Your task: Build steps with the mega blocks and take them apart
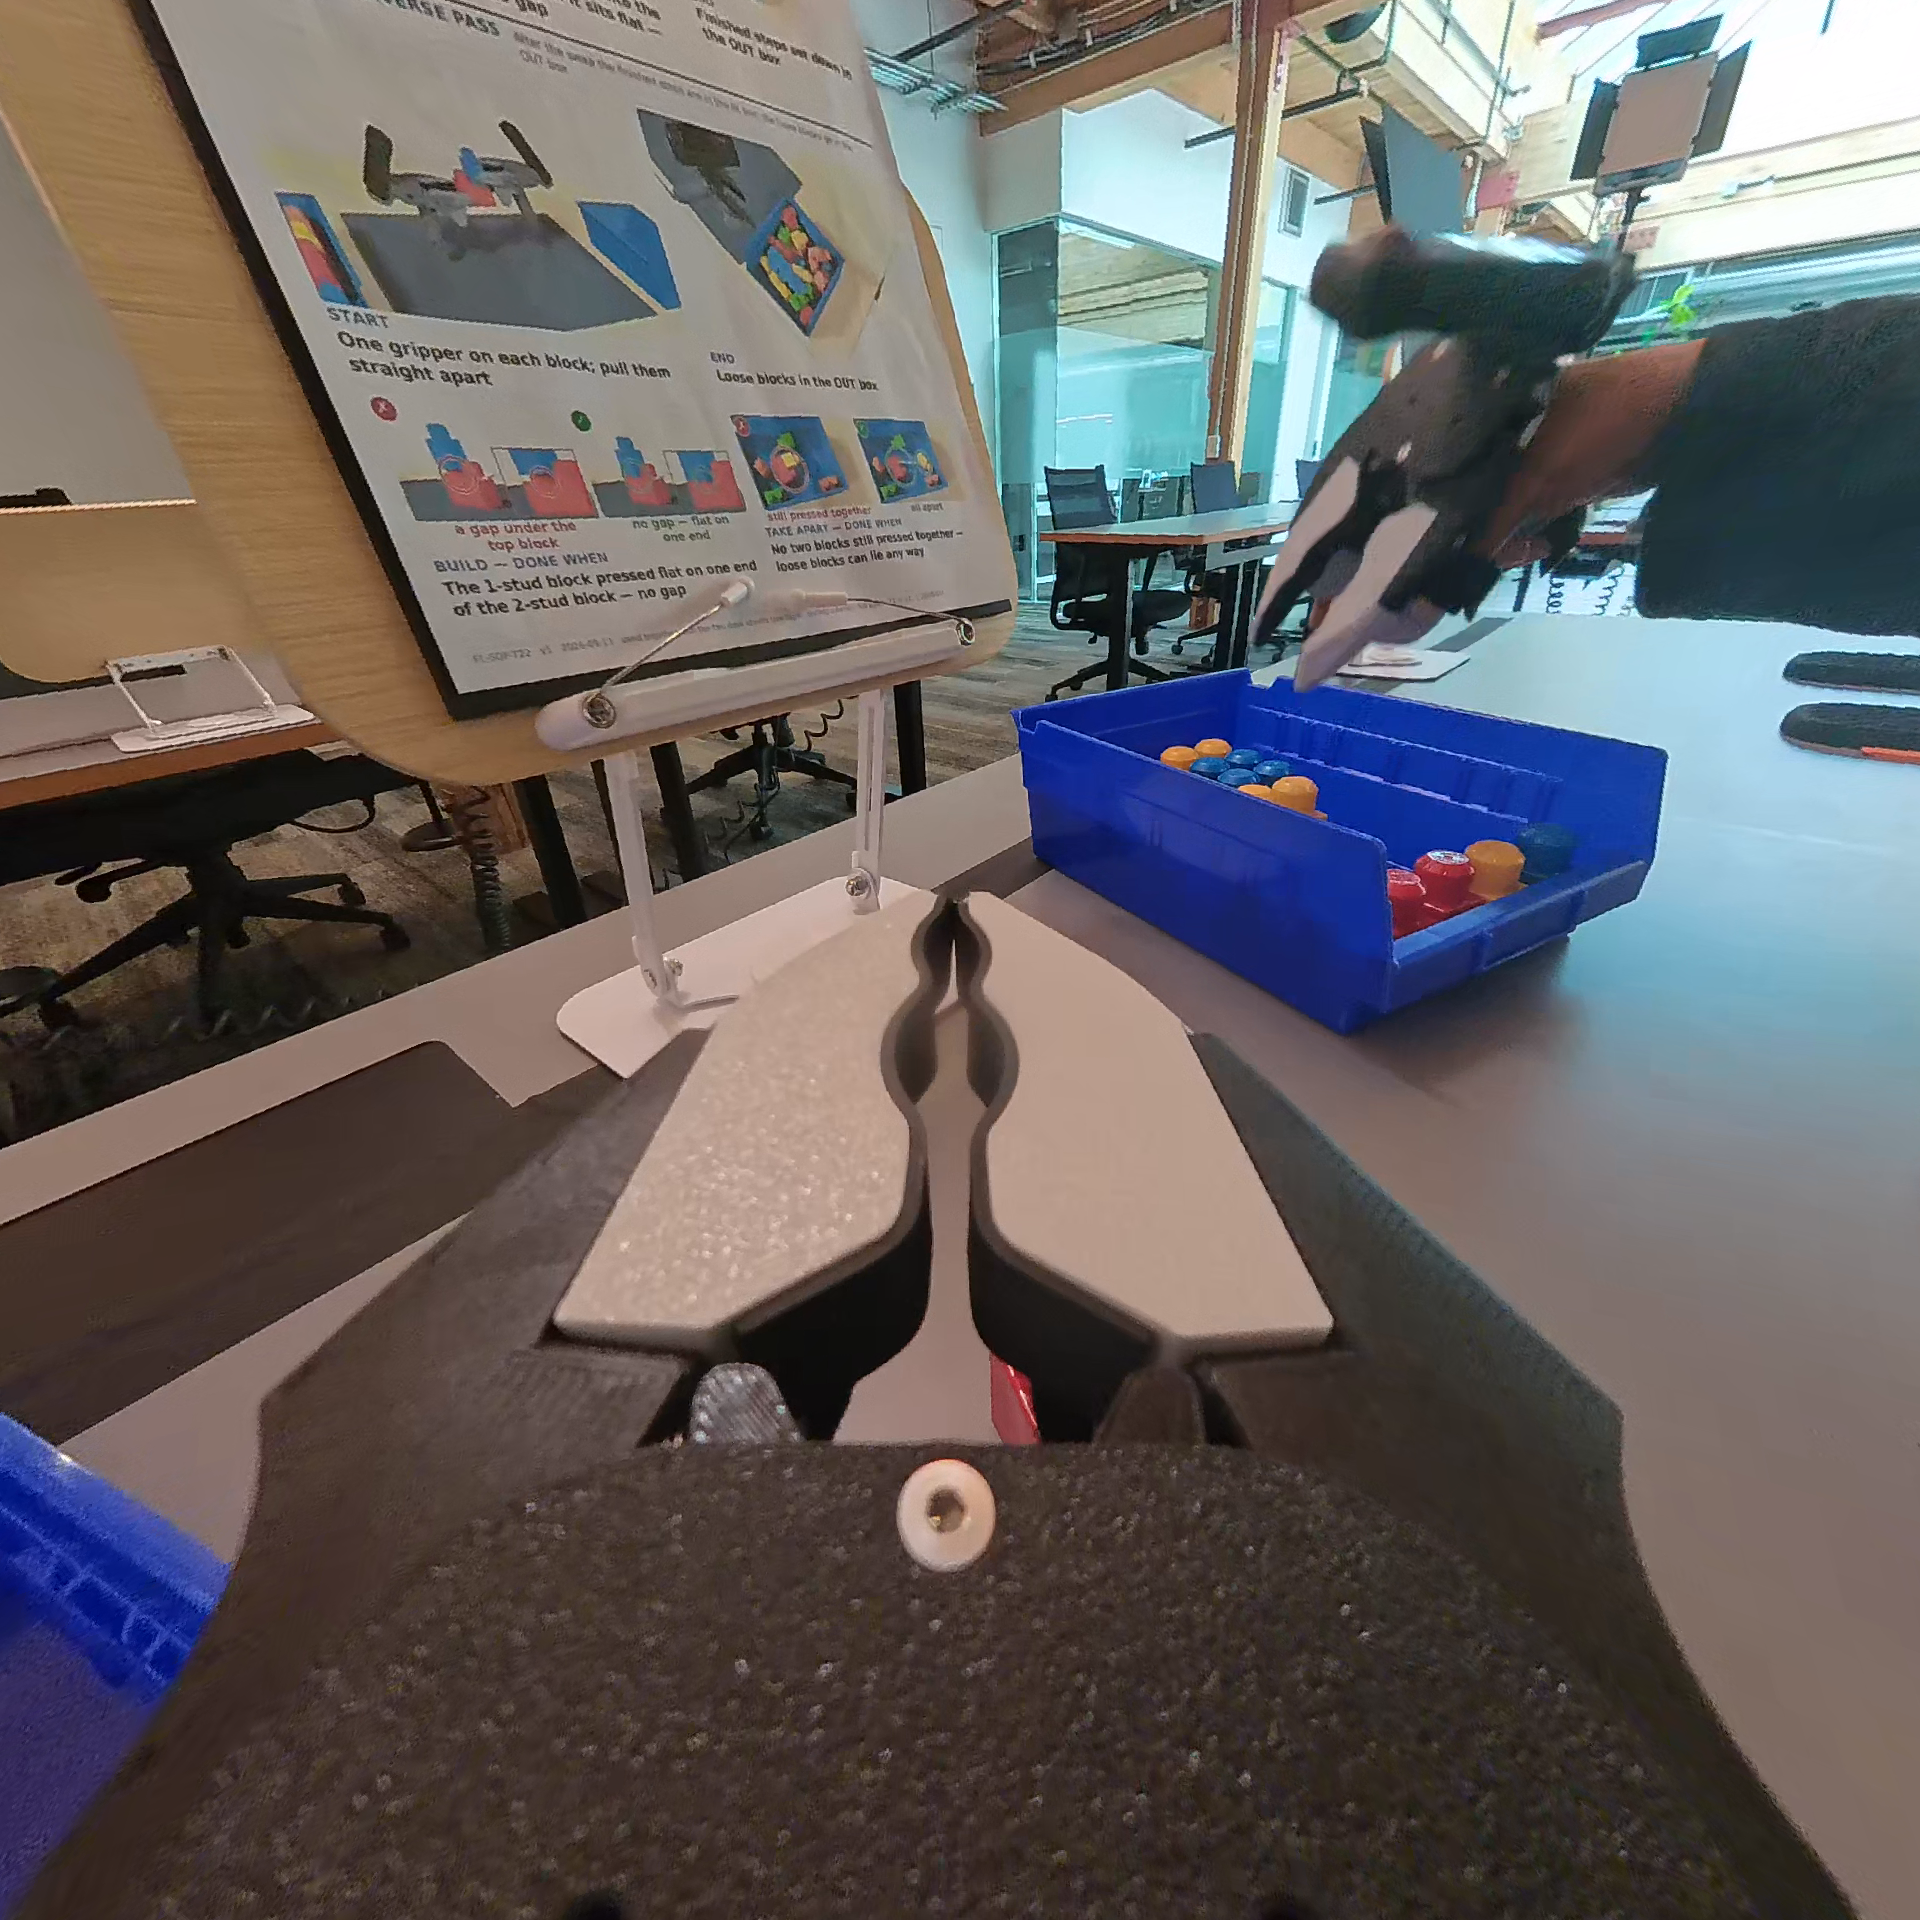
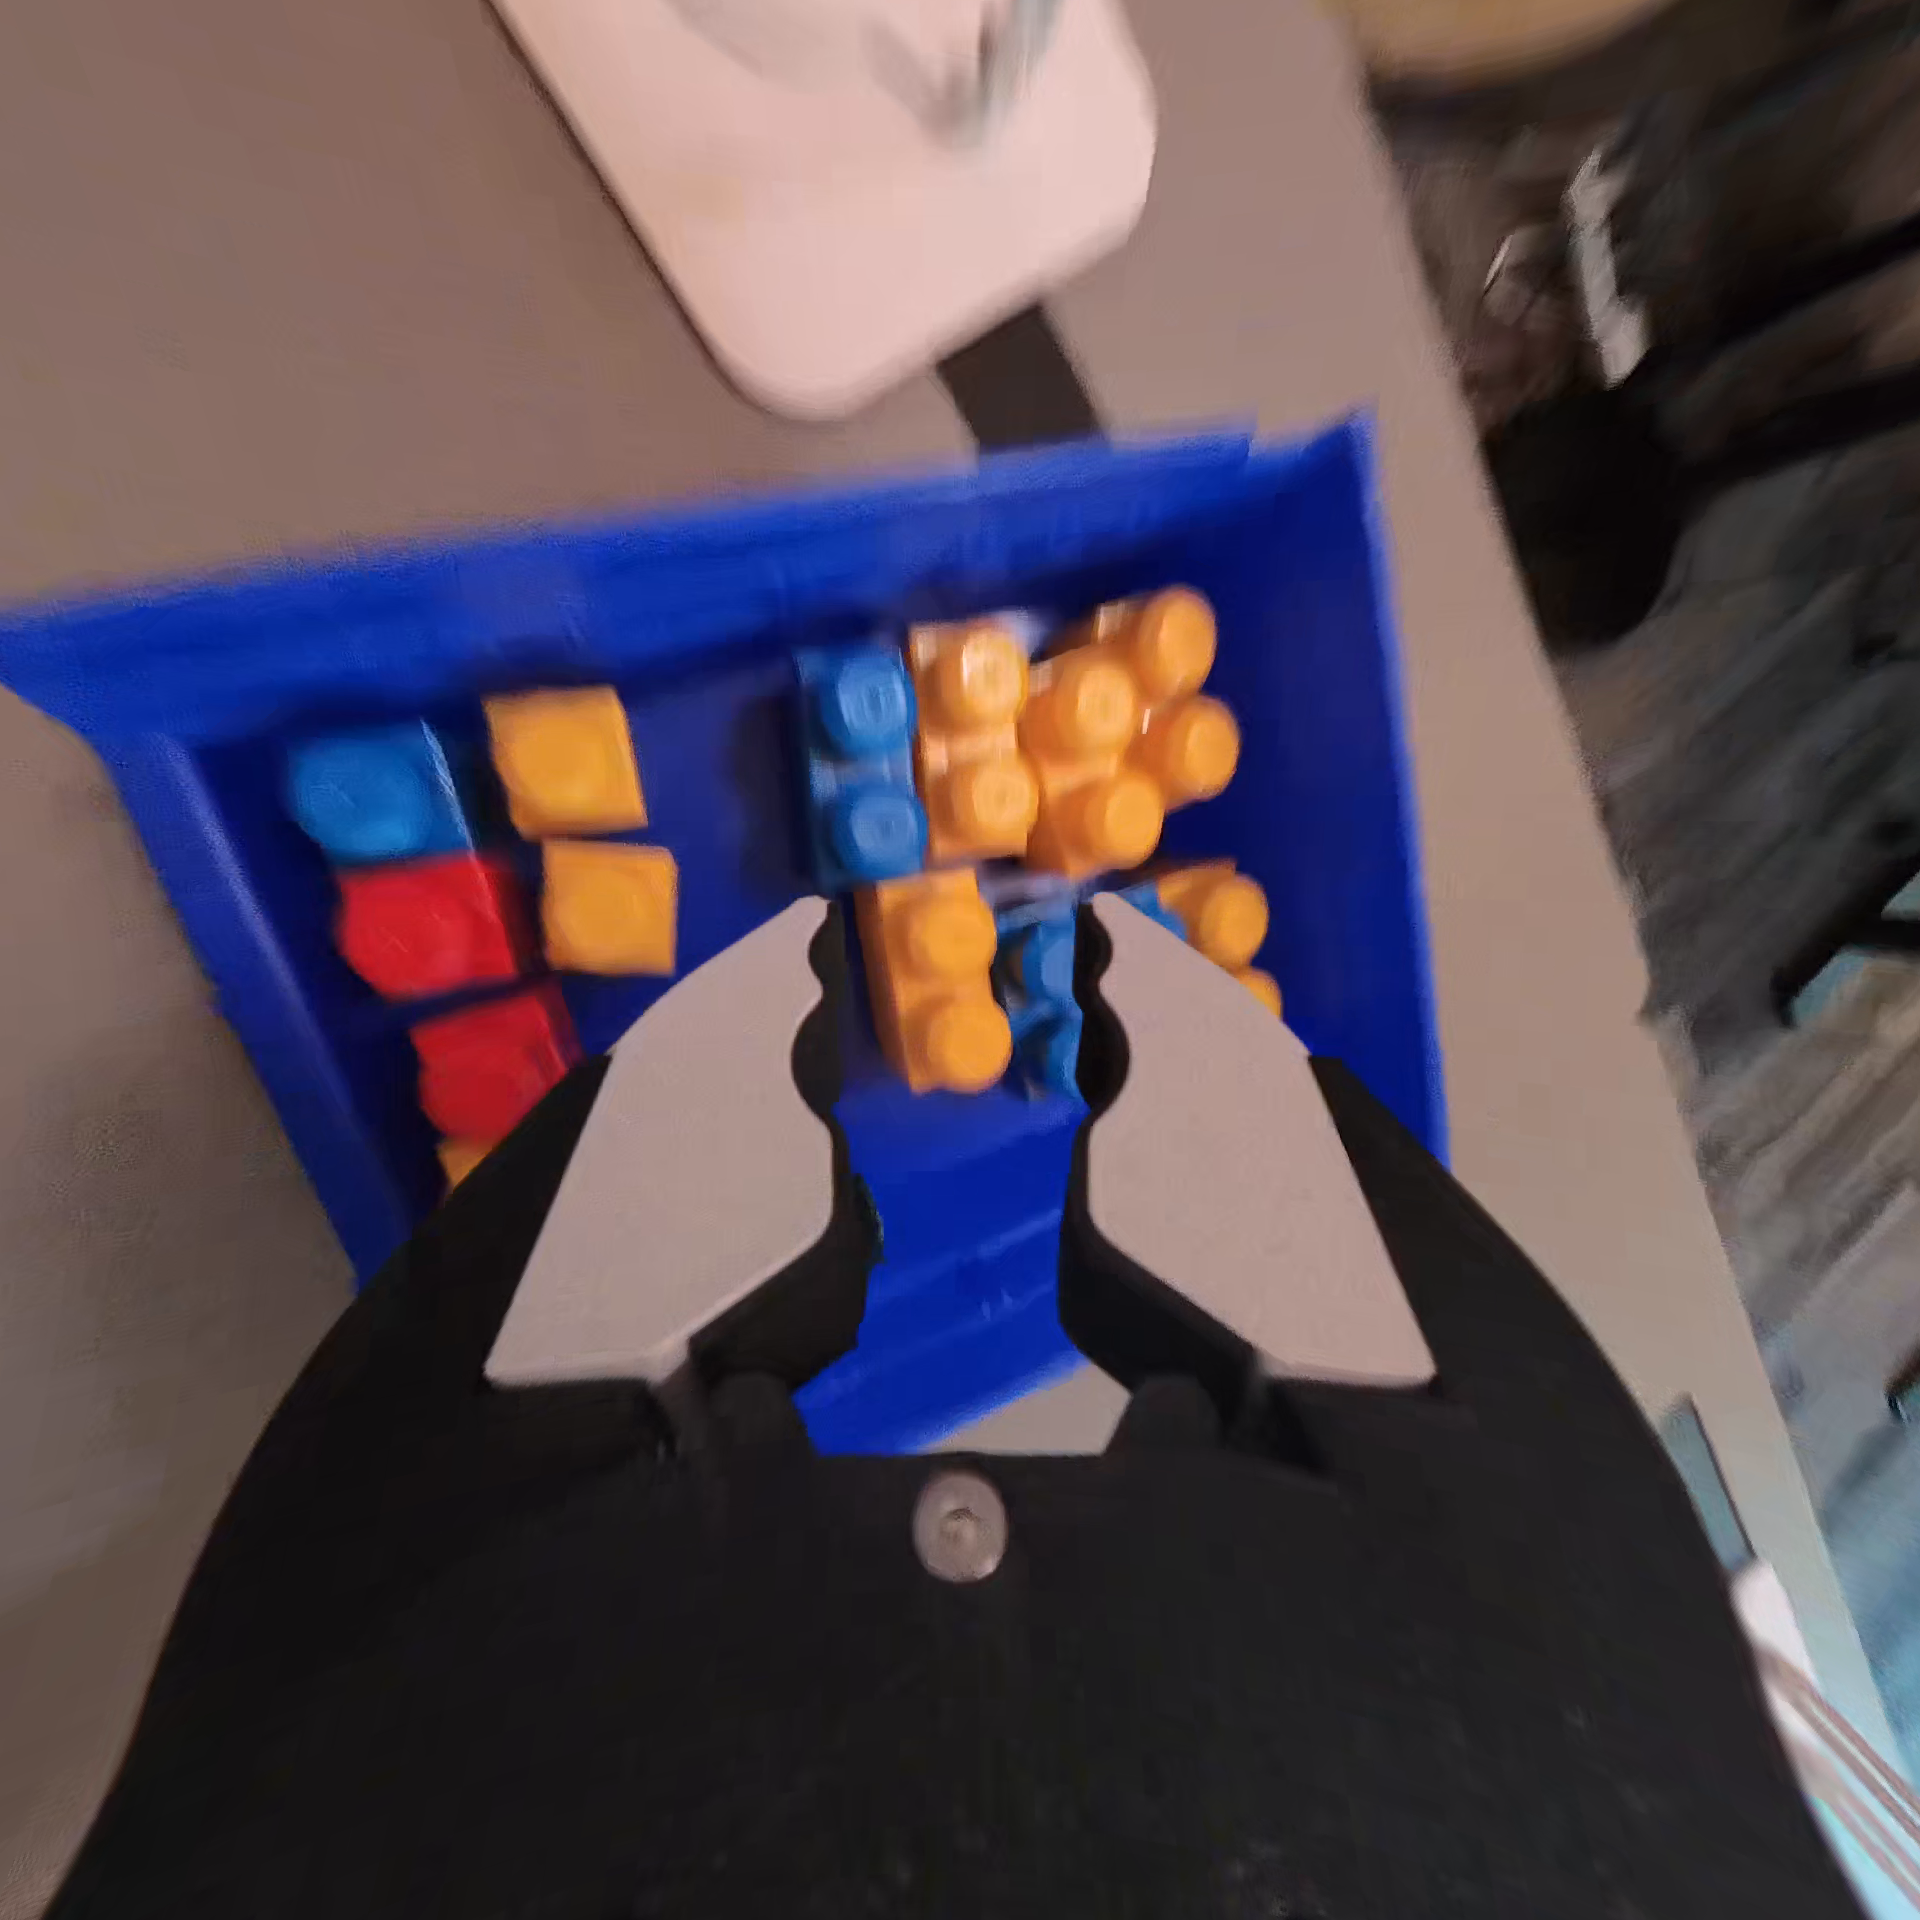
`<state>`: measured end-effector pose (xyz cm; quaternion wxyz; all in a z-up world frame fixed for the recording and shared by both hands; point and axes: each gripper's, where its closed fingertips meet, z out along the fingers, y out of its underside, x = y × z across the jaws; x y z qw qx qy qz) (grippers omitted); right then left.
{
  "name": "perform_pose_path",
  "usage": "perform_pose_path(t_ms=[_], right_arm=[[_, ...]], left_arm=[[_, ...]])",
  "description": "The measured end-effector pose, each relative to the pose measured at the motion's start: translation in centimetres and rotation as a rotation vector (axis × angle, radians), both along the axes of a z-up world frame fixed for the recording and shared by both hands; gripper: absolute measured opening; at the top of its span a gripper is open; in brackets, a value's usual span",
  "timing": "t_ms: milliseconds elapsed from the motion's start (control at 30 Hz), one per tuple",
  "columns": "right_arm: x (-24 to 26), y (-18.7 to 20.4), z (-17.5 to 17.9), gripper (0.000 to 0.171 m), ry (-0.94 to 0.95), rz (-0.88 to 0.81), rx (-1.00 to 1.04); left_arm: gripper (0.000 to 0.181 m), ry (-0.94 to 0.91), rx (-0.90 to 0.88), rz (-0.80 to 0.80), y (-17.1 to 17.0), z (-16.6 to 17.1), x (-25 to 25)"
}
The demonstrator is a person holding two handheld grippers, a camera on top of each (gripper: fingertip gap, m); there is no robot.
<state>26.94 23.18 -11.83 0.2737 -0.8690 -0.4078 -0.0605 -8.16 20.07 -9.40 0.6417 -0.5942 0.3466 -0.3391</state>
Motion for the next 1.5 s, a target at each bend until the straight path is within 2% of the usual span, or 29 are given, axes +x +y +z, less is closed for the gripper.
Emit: perform_pose_path(t_ms=[33,133,233,333,500,667,833,933,1000,1133,1233,1333,1367,1433,1500], right_arm=[[-1.7,0.2,1.4,0.04,0.057,0.011,0.076],[-7.1,0.0,4.9,0.03,0.265,0.019,0.288],[-12.3,-1.4,5.8,0.019,0.468,0.028,0.402],[-16.6,-2.9,4.6,0.001,0.604,0.051,0.456],[-23.0,-4.4,-0.3,0.0,0.705,0.096,0.395],[-27.2,-4.5,-3.1,0.0,0.759,0.112,0.455],[-29.2,-5.0,-6.1,0.001,0.727,0.131,0.443],[-29.1,-5.1,-6.4,0.001,0.715,0.137,0.443],[-28.6,-4.9,-6.0,0.001,0.742,0.121,0.443],[-27.8,-4.7,-6.0,0.001,0.763,0.09,0.429],[-27.6,-4.6,-6.0,0.001,0.759,0.085,0.437],[-27.5,-4.5,-6.0,0.001,0.745,0.085,0.447],[-27.5,-4.5,-5.9,0.001,0.738,0.086,0.452],[-27.3,-4.5,-5.7,0.001,0.741,0.087,0.465],[-27.2,-4.6,-5.1,0.001,0.761,0.095,0.478]], left_arm=[[0.0,0.001,0.001,0.002,0.0,0.0,0.0],[0.0,0.002,0.003,0.006,0.0,0.0,0.0],[0.0,0.005,0.002,0.012,0.0,-0.1,0.0],[0.0,0.006,0.003,0.025,0.2,-0.1,-0.2],[0.0,0.004,0.005,0.051,0.5,-0.1,-0.5],[0.0,0.013,0.002,0.07,0.8,-0.6,-0.5],[0.0,0.086,-0.03,0.12,1.5,-2.0,-0.4],[0.001,0.241,-0.103,0.051,0.8,-3.9,0.3],[0.016,0.341,-0.149,-0.003,0.2,-5.2,0.6],[0.058,0.537,-0.297,-0.088,-1.4,-8.4,0.9],[0.074,0.694,-0.378,-0.098,-2.3,-11.5,0.7],[0.075,0.788,-0.424,-0.086,-2.6,-14.2,1.2],[0.07,0.836,-0.418,-0.049,-2.2,-15.2,1.1],[0.042,0.903,-0.388,-0.008,-1.8,-16.2,0.9],[0.041,0.876,-0.359,-0.026,-1.8,-15.4,1.4]])
